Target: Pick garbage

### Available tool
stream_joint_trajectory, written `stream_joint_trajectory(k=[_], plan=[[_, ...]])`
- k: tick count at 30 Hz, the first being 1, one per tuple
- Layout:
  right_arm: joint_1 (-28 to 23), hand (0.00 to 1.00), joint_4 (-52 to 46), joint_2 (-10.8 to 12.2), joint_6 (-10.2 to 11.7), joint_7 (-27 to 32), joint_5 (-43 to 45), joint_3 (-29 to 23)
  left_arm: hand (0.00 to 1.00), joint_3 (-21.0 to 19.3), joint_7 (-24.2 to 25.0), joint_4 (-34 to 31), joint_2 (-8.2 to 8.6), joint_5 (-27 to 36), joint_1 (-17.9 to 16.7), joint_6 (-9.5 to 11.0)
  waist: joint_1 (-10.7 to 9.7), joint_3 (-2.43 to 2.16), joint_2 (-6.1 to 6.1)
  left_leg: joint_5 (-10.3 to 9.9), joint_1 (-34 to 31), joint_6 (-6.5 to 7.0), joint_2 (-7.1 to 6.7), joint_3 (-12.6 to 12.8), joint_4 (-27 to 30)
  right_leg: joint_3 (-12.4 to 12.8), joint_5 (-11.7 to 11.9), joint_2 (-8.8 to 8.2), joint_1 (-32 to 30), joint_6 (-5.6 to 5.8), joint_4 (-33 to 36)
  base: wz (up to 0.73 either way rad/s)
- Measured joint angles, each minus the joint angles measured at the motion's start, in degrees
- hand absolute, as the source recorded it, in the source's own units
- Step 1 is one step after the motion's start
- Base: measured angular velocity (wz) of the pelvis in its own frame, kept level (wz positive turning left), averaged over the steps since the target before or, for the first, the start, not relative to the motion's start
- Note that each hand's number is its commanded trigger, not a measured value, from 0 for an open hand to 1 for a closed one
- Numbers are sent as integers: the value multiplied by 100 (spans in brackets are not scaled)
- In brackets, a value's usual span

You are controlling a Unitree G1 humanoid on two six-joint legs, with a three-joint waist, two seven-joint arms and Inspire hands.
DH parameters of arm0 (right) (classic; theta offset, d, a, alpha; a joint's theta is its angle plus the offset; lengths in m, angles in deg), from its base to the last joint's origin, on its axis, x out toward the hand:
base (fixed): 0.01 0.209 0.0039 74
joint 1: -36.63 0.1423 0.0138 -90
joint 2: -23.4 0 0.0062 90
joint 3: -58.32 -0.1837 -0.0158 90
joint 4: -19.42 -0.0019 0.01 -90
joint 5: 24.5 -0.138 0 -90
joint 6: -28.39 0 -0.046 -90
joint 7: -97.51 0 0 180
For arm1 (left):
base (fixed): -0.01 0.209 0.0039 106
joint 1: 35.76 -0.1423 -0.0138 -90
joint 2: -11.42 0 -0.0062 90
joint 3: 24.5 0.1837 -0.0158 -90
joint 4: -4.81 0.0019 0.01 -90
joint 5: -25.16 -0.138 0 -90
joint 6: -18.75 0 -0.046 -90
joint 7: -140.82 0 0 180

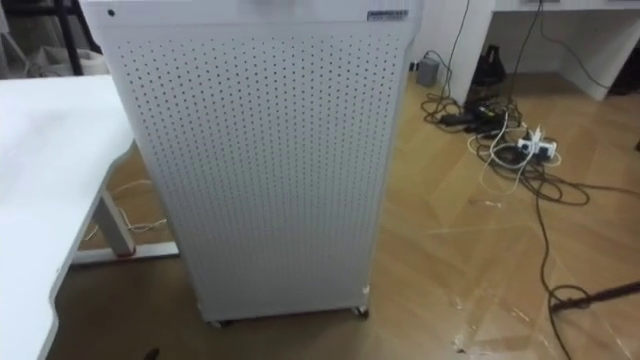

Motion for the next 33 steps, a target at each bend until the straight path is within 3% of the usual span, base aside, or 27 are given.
stream_joint_trajectory(k=[3, 6, 7, 8, 9, 11, 12, 13, 14, 15, 16, 17, 18, 19, 20, 21, 22, 24, 25, 26, 27, 29, 31, 33], plan=[[-1, 100, -17, 1, 1, -39, 155, -4, 0, -19, -84, -41, 9, -305, -1, 3, 5, 22, -34, -48, -29, -63, 9, 19, 184, 5, -131, -24, -51, -25, 222, -1], [7, 100, -51, 6, 1, -76, 139, 87, 0, -18, -136, -60, -1, -358, 16, 17, 85, 48, -82, -276, -324, -189, 117, 151, 999, 8, -470, 14, -226, -141, 605, -7], [14, 100, -52, 18, 1, -86, 144, 91, 0, -16, -141, -39, 0, -356, 23, 15, 74, 49, -81, -294, -572, -214, 195, 158, 1597, 25, -551, 86, -228, -189, 697, -5], [23, 100, -45, 2, 1, -117, 145, 92, 0, -7, -140, -40, 13, -356, 23, 15, 98, 59, -41, -271, -860, -237, 325, 151, 2313, 24, -615, 182, -221, -251, 792, -8], [32, 100, -42, -2, 1, -125, 143, 105, 0, 1, -139, -35, 9, -344, 18, 14, 107, 68, -13, -227, -980, -260, 395, 133, 2637, 4, -643, 225, -195, -314, 851, -15], [16, 100, -43, 6, 1, -123, 130, 209, 0, 2, -126, -22, 14, -318, 11, 14, 58, 106, 6, 218, -1514, -308, 569, -6, 3718, 17, -779, 324, -37, -485, 1010, 6], [1, 100, -43, 9, 1, -113, 111, 213, 0, 5, -111, -6, 25, -303, 23, 14, 36, 107, -14, 252, -1638, -302, 554, -64, 3859, 47, -800, 345, -4, -515, 1003, 40], [-9, 100, -34, -20, -1, -77, 39, 206, 0, 62, -76, 1, 44, -255, 86, 17, -43, 98, -19, 160, -1919, -180, 414, -74, 3722, 71, -833, 345, 0, -554, 1003, 47], [4, 100, 5, -39, -1, -33, -10, 176, 0, 94, -62, -28, 60, -254, 117, 39, -69, 102, -24, 136, -2214, -149, 255, -24, 3335, 83, -860, 320, -15, -572, 983, 36], [11, 100, 29, -43, -1, -17, -44, 188, 0, 99, -62, -32, 63, -255, 117, 59, -57, 100, -28, 148, -2318, -169, 182, 26, 3027, 84, -865, 302, -8, -571, 953, 3], [13, 100, 59, -40, -1, 15, -99, 190, 0, 97, -57, -32, 67, -254, 117, 76, 15, 96, -53, 237, -2459, -232, 53, 112, 2286, 77, -871, 245, -5, -557, 937, -21], [12, 100, 109, -38, -1, 24, -132, 200, 0, 75, -50, -35, 90, -258, 117, 78, 83, 93, -55, 430, -2529, -247, -7, 135, 1522, 54, -916, 227, 6, -560, 914, -11], [6, 100, 211, -30, -3, 26, -148, 203, 0, 30, -48, -58, 134, -265, 118, 77, 70, 79, -53, 676, -2585, -162, -38, 134, 897, -16, -999, 230, 90, -543, 861, 0], [-11, 100, 252, -14, -18, 40, -155, 202, 0, 18, -48, -87, 147, -269, 117, 77, 74, 65, -82, 863, -2600, -113, -56, 134, 724, -17, -1051, 223, 133, -525, 849, 14], [-21, 100, 296, 11, -55, 73, -173, 203, 0, 6, -50, -149, 158, -267, 118, 77, 73, 17, -134, 1196, -2576, -65, -111, 145, 532, 3, -1157, 164, 247, -480, 844, 8], [-18, 100, 297, 11, -58, 77, -179, 199, 0, 8, -49, -209, 161, -267, 118, 77, 78, 10, -150, 1321, -2542, -27, -142, 190, 502, 14, -1215, 125, 296, -445, 841, 8], [-19, 100, 297, 2, -52, 82, -187, 188, 0, 21, -45, -338, 176, -268, 120, 82, 46, -11, -216, 1462, -2459, 125, -240, 284, 508, 32, -1332, 9, 376, -353, 859, 5], [-37, 100, 301, -7, -52, 127, -181, 186, 0, 39, -47, -472, 219, -266, 136, 139, 81, -46, -301, 1365, -2366, 355, -359, 476, 723, 24, -1462, -200, 485, -206, 947, -9], [-18, 100, 300, -8, -45, 157, -180, 182, 0, 66, -48, -483, 218, -263, 165, 178, 94, -35, -322, 1152, -2284, 411, -462, 496, 908, -116, -1467, -363, 497, -131, 1251, -14], [-17, 100, 302, -3, -40, 215, -218, 181, 0, 110, -54, -484, 217, -264, 211, 187, 75, -39, -299, 926, -2152, 456, -515, 543, 1081, -277, -1362, -493, 452, 49, 1740, -5], [-16, 100, 323, -6, -40, 290, -326, 175, 0, 181, -67, -483, 215, -265, 301, 201, 74, -33, -269, 712, -1978, 511, -535, 547, 1177, -319, -1106, -592, 368, 204, 2279, 3], [-2, 100, 357, -19, -29, 313, -416, 174, 0, 231, -155, -551, 215, -366, 423, 245, 73, -6, -159, 495, -1704, 515, -509, 408, 1170, -337, -889, -637, 209, 212, 2772, 2], [50, 100, 338, -21, 11, 297, -429, 177, 0, 275, -336, -962, 197, -385, 442, 283, 58, 16, -103, 432, -1550, 516, -447, 385, 1029, -330, -1086, -627, -219, 191, 2742, 4], [62, 100, 283, 5, 29, 317, -368, 114, 0, 261, -528, -1028, 185, -549, 593, 483, 52, 34, -52, 427, -1432, 506, -444, 262, 861, -323, -1131, -640, -583, 202, 2191, 22]])
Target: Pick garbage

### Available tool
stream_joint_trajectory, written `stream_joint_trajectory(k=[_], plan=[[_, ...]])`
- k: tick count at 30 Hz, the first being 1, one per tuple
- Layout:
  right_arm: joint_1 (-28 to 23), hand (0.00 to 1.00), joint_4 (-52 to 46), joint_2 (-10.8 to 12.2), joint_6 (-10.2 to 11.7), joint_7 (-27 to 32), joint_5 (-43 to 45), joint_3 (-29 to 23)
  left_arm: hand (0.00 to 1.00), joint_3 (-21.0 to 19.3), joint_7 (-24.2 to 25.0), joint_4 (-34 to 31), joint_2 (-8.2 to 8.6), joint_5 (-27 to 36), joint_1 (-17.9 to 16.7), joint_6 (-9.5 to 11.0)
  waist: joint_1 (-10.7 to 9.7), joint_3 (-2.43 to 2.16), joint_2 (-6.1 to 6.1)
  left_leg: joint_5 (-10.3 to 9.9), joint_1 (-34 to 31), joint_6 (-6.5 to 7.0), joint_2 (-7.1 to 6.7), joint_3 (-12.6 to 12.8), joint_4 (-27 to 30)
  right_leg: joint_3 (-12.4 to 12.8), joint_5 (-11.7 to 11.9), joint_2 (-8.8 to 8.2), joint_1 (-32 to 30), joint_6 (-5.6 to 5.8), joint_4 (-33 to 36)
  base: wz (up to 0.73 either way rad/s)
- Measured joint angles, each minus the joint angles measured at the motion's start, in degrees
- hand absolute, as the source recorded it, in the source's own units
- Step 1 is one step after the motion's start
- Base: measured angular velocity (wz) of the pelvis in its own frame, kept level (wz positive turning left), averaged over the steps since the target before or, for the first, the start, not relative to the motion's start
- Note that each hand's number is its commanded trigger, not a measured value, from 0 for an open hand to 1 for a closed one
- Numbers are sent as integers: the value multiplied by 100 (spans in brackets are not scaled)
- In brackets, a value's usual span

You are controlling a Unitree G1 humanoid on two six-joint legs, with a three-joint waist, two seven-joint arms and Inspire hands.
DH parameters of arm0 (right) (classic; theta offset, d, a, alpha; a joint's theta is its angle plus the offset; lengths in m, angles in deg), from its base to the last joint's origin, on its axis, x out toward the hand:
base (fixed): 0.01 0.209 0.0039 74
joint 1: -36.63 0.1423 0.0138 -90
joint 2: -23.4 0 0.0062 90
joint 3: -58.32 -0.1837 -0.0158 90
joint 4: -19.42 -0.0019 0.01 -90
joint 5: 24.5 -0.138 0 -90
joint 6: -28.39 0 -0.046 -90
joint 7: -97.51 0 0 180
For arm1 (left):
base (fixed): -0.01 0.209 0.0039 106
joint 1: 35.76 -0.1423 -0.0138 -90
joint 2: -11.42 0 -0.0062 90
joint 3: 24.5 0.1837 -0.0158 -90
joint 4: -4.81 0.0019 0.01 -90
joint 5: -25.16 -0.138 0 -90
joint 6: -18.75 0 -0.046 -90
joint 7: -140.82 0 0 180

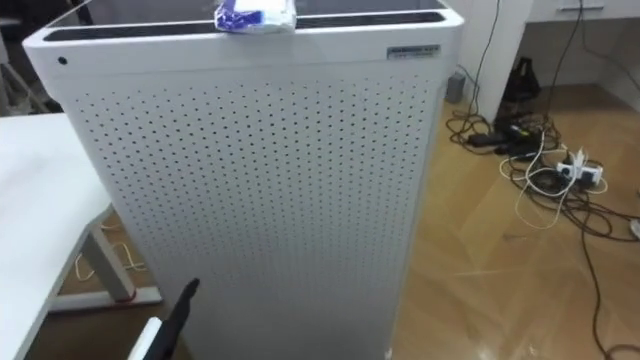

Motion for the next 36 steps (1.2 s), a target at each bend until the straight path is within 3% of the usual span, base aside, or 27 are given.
stream_joint_trajectory(k=[1, 2, 3, 4, 6, 9, 12, 14, 16, 20, 21, 28, 36], plan=[[-7, 100, -26, 37, 46, 21, -1, -30, 0, 2, -119, -40, 16, -98, 69, 20, -36, -4, 7, -10, 100, -26, 3, -61, -75, 41, 107, -3, -114, -5, -690, 33], [7, 100, -52, 72, 96, 62, -1, -35, 0, 9, -268, -117, 12, -194, 93, 27, -90, 1, -3, -61, 168, -100, 2, -142, -58, 86, 711, 14, -137, 10, -1380, 40], [8, 100, -62, 82, 104, 70, 7, -33, 0, 12, -320, -132, 13, -222, 98, 28, -130, 4, 13, -83, 226, -135, 7, -213, -63, 69, 1016, 19, -116, -42, -1463, 38], [2, 100, -58, 98, 105, 68, 7, -27, 0, 19, -423, -207, 13, -372, 98, 24, -150, -24, 35, -102, 344, -173, 56, -269, -126, 58, 1037, 107, 46, -43, -1654, 21], [54, 100, -33, 100, 106, 53, 42, -23, 0, -46, -690, -453, 25, -692, 57, -5, -14, -29, 67, -120, 524, -274, 173, -298, -305, 26, 1077, 290, 309, -119, -1904, 0], [48, 100, -30, 80, 99, 40, 45, -30, 0, -148, -955, -711, 9, -963, -142, -9, 31, -24, 59, -102, 622, -328, 230, -320, -451, -80, 1087, 348, 451, -141, -2070, 15], [52, 100, -2, -6, 84, 43, 65, -39, 0, -394, -1163, -1138, -10, -1066, -152, -190, 45, -17, 49, -92, 654, -354, 229, -421, -512, -93, 1085, 377, 549, -147, -2180, 18], [42, 100, 116, -9, 62, 42, 73, -44, 0, -531, -1410, -1709, -169, -1165, -142, -188, 14, 27, -22, -86, 789, -365, 222, -458, -598, -97, 1091, 399, 700, -157, -2332, 9], [36, 100, 181, 14, 13, 26, 77, -43, 0, -617, -1614, -2144, -215, -1338, -93, -147, 6, 57, -82, -75, 922, -380, 204, -448, -714, -77, 1094, 398, 799, -157, -2413, -8], [-46, 100, 178, 17, -51, -19, 75, -48, 0, -646, -2060, -2685, -212, -1570, -65, 54, 15, 31, -87, -72, 1110, -383, 222, -414, -894, -43, 1185, 453, 1014, -141, -2697, -8], [-64, 100, 179, 16, -80, -45, 73, -48, 0, -648, -2148, -2702, -213, -1569, -65, 53, 22, 3, -79, -71, 1147, -385, 230, -410, -907, -16, 1200, 478, 1061, -140, -2747, -3], [-3, 100, 167, 13, -108, -153, 55, -6, 0, -631, -2371, -2874, -217, -1565, -66, 47, 49, -43, -9, -74, 1228, -390, 246, -408, -988, -3, 1209, 495, 1139, -146, -2838, 0], [-39, 100, 165, 11, -165, -127, 76, 33, 0, -634, -2742, -3888, -239, -1569, -61, 58, 17, -71, 46, -73, 1454, -391, 238, -421, -1082, -16, 1209, 496, 1390, -145, -2894, 0]])
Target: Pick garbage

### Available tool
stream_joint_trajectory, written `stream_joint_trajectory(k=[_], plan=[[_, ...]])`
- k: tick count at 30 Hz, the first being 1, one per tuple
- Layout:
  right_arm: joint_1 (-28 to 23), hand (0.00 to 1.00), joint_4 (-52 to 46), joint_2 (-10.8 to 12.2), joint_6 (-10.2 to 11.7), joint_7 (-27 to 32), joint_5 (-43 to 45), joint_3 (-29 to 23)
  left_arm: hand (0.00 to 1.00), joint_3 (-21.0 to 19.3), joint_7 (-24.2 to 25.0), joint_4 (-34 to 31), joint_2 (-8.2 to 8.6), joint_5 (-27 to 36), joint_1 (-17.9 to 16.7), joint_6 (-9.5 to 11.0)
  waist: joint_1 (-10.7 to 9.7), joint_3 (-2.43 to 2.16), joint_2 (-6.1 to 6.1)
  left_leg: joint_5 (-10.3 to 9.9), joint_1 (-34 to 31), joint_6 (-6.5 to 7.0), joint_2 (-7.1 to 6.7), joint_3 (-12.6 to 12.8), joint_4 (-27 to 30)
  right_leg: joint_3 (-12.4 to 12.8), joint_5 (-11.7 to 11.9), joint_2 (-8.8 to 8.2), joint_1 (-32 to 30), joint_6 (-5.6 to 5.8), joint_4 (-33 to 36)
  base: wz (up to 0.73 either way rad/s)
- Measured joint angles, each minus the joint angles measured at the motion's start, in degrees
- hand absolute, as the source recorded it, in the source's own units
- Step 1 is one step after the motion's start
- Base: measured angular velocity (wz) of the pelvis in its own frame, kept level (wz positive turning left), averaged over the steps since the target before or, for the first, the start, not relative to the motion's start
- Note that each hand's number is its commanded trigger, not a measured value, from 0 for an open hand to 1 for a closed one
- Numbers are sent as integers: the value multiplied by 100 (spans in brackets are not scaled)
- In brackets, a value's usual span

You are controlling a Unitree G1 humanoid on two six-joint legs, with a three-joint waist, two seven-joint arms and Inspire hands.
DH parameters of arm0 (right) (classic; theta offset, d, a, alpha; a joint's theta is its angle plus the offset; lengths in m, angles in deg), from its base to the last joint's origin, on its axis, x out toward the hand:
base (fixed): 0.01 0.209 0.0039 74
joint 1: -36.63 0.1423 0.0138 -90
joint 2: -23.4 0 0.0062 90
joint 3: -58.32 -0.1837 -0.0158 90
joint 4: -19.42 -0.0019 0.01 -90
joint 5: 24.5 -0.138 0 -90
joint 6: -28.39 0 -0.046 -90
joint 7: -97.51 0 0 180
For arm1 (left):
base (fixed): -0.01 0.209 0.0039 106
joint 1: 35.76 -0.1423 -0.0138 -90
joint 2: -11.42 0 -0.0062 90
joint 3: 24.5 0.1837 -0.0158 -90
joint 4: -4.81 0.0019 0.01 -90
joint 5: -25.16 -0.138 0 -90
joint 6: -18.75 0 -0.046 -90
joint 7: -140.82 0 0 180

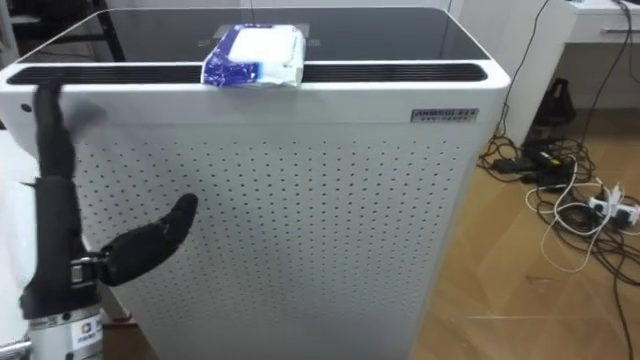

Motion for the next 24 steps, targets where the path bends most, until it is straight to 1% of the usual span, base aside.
stream_joint_trajectory(k=[2, 6, 9, 10, 11, 13, 15, 18, 19, 22, 24], plan=[[-15, 100, 1, -2, 0, 21, 36, -7, 0, -14, -27, -117, 0, -25, 0, 2, 2, -12, 24, 1, 15, -2, 0, -4, -2, 1, 0, 0, 14, 0, 9, 0], [-13, 100, -4, -2, 0, -8, 241, -31, 0, -102, -30, -253, -3, -366, 1, 10, 11, 6, 38, 6, 84, -10, 1, -8, -17, 8, 0, 8, 70, 0, 25, 0], [-1, 100, -9, 5, 3, -97, 293, -64, 0, -99, -18, -406, -2, -578, 17, 76, -2, 22, 14, 7, 89, -12, 0, -10, -31, 7, 0, 6, 77, 0, 17, 0], [0, 100, -9, 7, 3, -133, 309, -68, 0, -95, -6, -450, -3, -698, 66, 87, -8, 18, 21, 7, 91, -12, -2, -13, -19, 6, 0, 4, 79, 0, 11, 0], [5, 100, -9, 8, 3, -174, 313, -68, 0, -91, 20, -512, -3, -813, 115, 87, -16, 27, 7, 7, 88, -12, -3, -14, -22, 4, 0, 2, 81, 0, -1, 0], [1, 100, -8, 8, 2, -213, 313, -68, 0, -81, 76, -577, -8, -951, 202, 87, -29, 31, 1, 7, 90, -12, -3, -13, -33, 4, 0, 2, 85, 0, -18, 0], [0, 100, -8, 8, 3, -254, 335, -68, 0, -85, 121, -588, -42, -1063, 263, 85, -45, 33, -2, 7, 94, -12, -2, -10, -50, 5, 0, 4, 85, 0, -36, 0], [-4, 100, -6, 6, 3, -273, 363, -68, 0, -77, 196, -603, -173, -1190, 348, 86, -68, 39, -4, 7, 100, -12, -1, -7, -84, 2, 0, 5, 85, 0, -56, 0], [-3, 100, -5, 5, 3, -275, 362, -68, 0, -78, 218, -615, -192, -1205, 359, 85, -75, 40, -4, 7, 98, -12, -1, -8, -90, -5, 0, 5, 87, 0, -65, 0], [-2, 100, -5, -18, 5, -277, 303, -69, 0, -68, 273, -769, -284, -1264, 461, 81, -87, 60, 34, 4, 97, -12, -2, 15, -111, 40, 1, 7, 64, 3, -80, -3], [1, 100, -8, -41, 4, -280, 306, -72, 0, -56, 350, -880, -355, -1304, 619, 75, -99, 77, 80, 5, 100, -12, 0, 37, -135, 79, 3, 11, 63, 6, -84, -5]])
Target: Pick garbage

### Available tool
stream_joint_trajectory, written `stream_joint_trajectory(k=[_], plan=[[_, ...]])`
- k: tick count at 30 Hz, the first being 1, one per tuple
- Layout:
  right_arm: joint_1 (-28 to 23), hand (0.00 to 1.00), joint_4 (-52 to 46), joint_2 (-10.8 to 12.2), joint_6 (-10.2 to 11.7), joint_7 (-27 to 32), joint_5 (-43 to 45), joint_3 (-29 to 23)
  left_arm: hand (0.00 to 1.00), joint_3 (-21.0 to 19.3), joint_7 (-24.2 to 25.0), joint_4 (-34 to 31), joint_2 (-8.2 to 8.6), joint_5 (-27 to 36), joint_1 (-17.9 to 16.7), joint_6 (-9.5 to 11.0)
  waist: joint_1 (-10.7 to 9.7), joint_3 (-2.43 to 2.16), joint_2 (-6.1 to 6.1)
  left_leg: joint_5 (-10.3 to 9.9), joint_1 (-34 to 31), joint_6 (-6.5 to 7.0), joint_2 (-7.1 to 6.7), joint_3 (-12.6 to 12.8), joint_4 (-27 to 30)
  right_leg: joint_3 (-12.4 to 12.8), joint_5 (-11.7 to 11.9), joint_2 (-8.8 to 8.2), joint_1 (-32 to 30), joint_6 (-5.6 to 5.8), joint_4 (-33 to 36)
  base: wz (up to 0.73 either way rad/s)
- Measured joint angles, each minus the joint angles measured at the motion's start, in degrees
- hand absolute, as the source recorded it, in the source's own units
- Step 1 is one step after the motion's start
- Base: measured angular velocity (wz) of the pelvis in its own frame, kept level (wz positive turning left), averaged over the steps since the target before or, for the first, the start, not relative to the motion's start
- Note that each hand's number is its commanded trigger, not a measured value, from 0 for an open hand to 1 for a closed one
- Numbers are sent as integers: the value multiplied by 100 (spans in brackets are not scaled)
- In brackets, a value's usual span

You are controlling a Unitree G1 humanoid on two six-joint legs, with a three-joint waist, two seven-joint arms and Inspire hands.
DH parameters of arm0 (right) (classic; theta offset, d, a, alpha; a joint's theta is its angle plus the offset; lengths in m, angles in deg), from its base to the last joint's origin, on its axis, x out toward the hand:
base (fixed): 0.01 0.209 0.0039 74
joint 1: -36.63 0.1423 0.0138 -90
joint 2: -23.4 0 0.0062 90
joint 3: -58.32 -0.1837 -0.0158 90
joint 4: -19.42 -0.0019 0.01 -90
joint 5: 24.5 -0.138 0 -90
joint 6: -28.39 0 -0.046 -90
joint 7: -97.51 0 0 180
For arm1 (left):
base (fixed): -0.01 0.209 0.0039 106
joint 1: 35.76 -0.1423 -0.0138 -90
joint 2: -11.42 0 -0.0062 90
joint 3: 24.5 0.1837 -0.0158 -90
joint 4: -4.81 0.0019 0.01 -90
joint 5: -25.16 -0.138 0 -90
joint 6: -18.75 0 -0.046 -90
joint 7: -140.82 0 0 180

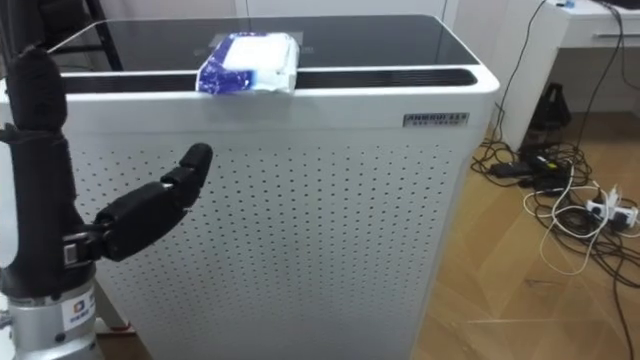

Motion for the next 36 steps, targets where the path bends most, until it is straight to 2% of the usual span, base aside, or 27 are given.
stream_joint_trajectory(k=[2, 6, 9, 14, 16, 20, 25, 28, 30, 32, 36], plan=[[15, 100, -3, -25, -1, -23, 109, -79, 0, 7, 57, -57, -35, -129, 106, 2, -79, -18, 116, 0, 6, 1, -2, 22, -35, -2, 23, 2, 11, 13, -68, -5], [56, 100, 0, -37, -7, -114, 143, -148, 0, 130, 299, -55, -70, -221, 107, -8, -215, -25, 255, 1, 36, 1, -1, 75, -52, 20, 23, 1, 15, 14, -74, -7], [138, 100, 2, -170, -21, -274, 296, -108, 0, 425, 530, -52, -229, -314, 177, -75, -251, -9, 354, 1, 71, 1, -1, 108, -54, 123, 23, 2, 0, 14, -69, -16], [221, 100, 1, -220, -35, -348, 522, -107, 0, 661, 833, -49, -529, -368, 349, -170, -312, -7, 381, 1, 164, 1, 2, 111, -90, 177, 23, 11, 24, 14, -65, -7], [220, 100, -4, -237, -69, -344, 568, -109, 0, 661, 915, -49, -568, -372, 360, -224, -358, -6, 381, 1, 186, 1, 1, 111, -102, 176, 22, 11, 22, 14, -65, 0], [220, 100, -11, -252, -73, -339, 572, -109, 0, 658, 1029, -38, -760, -330, 448, -325, -365, -6, 384, 1, 210, 1, 14, 111, -140, 192, 30, 30, 16, 12, -54, -1], [214, 100, -21, -261, -73, -336, 574, -108, 0, 655, 1159, -33, -854, -328, 454, -353, -366, -34, 428, 2, 270, 1, 31, 184, -197, 252, 34, 52, 25, 7, -60, -7], [214, 100, -24, -291, -73, -334, 577, -109, 0, 662, 1311, 24, -976, -325, 456, -394, -398, -39, 470, 2, 270, 0, 30, 229, -203, 265, 34, 51, 38, 7, -63, -3], [214, 100, -24, -317, -73, -334, 580, -116, 0, 662, 1460, 126, -980, -326, 457, -470, -401, -36, 497, 2, 258, 1, 26, 231, -202, 265, 34, 49, 41, 8, -66, 0], [214, 100, -25, -332, -73, -334, 574, -136, 0, 661, 1680, 221, -993, -325, 457, -633, -405, -40, 528, 2, 252, 0, 22, 234, -202, 268, 34, 50, 39, 8, -70, 0], [214, 100, -101, -344, -78, -336, 584, -232, 0, 646, 1902, 289, -1079, -322, 483, -753, -386, -37, 582, 2, 251, 0, 26, 244, -203, 288, 34, 51, 32, 8, -71, 0]])
